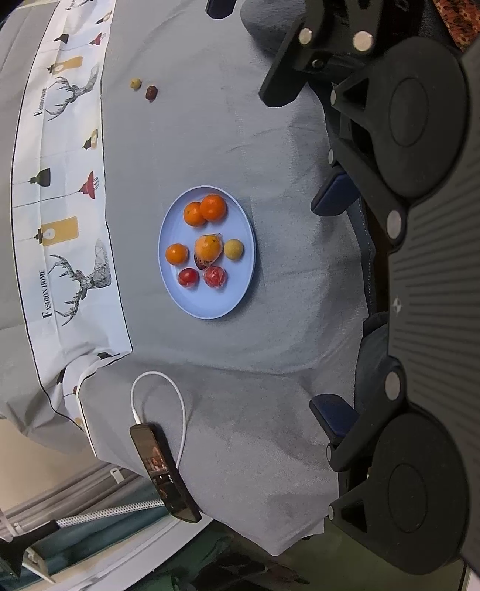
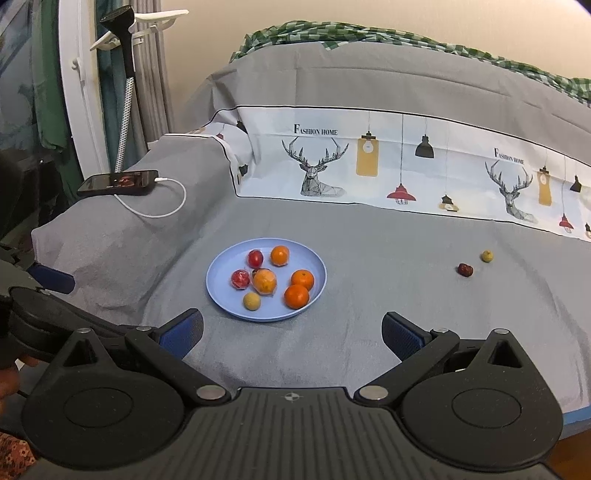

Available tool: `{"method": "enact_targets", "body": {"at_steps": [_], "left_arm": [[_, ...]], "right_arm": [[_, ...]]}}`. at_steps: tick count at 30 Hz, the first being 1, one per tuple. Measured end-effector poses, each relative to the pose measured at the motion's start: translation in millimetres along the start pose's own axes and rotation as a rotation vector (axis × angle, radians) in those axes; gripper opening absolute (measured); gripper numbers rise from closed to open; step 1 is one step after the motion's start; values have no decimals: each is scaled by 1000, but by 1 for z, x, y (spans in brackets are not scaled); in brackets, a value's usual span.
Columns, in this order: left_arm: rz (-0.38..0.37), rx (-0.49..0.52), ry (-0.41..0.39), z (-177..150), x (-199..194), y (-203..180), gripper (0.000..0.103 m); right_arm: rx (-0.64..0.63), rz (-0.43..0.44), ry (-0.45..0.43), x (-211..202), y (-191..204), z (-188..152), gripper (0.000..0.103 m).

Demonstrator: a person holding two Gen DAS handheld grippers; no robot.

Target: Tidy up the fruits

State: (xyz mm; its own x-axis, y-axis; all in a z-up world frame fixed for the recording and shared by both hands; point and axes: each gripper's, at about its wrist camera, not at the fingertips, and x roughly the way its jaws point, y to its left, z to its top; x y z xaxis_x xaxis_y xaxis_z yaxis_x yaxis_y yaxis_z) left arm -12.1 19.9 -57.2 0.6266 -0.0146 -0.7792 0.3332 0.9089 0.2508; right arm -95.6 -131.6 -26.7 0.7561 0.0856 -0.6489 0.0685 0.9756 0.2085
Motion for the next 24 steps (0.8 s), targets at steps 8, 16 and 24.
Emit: {"method": "enact_targets", "body": {"at_steps": [8, 16, 24], "left_arm": [[-48, 75, 44, 14, 14, -21, 103], [-217, 88, 35, 80, 41, -85, 103], [-342, 235, -88, 159, 96, -212, 103]], "right_arm": [[95, -12, 1, 10, -28, 3, 102], [223, -228, -87, 14, -126, 15, 102], [313, -423, -29, 65, -251, 4, 102]]}}
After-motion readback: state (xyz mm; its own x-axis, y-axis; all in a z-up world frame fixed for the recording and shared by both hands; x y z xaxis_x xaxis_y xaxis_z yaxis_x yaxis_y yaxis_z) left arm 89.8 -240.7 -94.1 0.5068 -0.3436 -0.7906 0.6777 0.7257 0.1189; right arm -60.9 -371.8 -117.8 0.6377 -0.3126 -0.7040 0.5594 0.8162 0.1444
